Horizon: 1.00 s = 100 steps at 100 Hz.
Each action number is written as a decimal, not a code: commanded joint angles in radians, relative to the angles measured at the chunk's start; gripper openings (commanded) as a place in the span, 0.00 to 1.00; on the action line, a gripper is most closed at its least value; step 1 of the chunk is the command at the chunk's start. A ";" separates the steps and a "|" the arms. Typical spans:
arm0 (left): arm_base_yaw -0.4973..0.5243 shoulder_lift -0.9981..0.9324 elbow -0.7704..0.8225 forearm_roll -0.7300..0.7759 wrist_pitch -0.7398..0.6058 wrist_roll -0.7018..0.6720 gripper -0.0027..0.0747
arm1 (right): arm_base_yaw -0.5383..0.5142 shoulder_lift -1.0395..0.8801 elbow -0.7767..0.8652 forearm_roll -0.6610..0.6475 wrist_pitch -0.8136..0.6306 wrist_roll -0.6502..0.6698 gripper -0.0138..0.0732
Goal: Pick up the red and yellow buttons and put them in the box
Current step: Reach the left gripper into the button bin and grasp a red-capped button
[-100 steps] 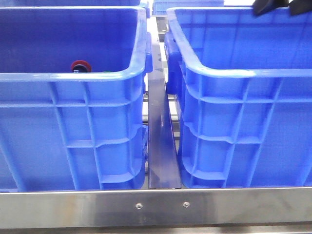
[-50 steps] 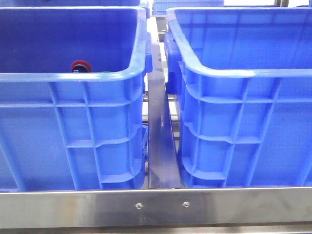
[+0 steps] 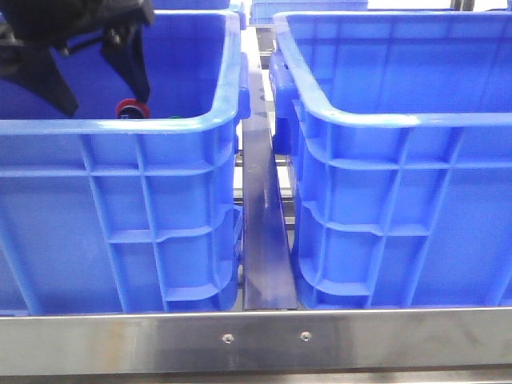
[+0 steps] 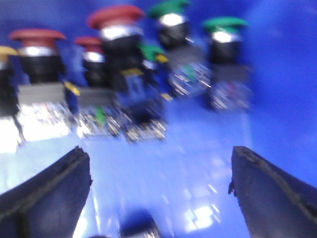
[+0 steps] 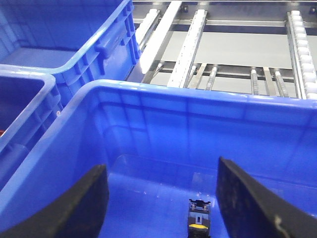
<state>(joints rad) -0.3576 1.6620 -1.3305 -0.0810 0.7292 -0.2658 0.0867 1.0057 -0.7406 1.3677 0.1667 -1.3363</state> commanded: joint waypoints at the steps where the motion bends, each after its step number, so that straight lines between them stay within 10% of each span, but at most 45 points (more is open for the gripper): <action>1: 0.007 -0.008 -0.032 -0.001 -0.098 -0.012 0.74 | -0.002 -0.020 -0.024 0.022 0.001 -0.005 0.72; 55: 0.009 0.108 -0.032 0.012 -0.289 -0.012 0.73 | -0.002 -0.020 -0.024 0.023 0.024 -0.005 0.72; 84: 0.009 0.107 -0.032 0.012 -0.290 -0.012 0.24 | -0.002 -0.020 -0.024 0.023 0.028 -0.005 0.72; 100: 0.009 0.078 -0.032 0.012 -0.290 -0.012 0.17 | -0.002 -0.020 -0.024 0.023 0.028 -0.005 0.72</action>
<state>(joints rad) -0.3511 1.8179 -1.3305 -0.0663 0.4931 -0.2674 0.0867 1.0057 -0.7406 1.3699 0.1929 -1.3363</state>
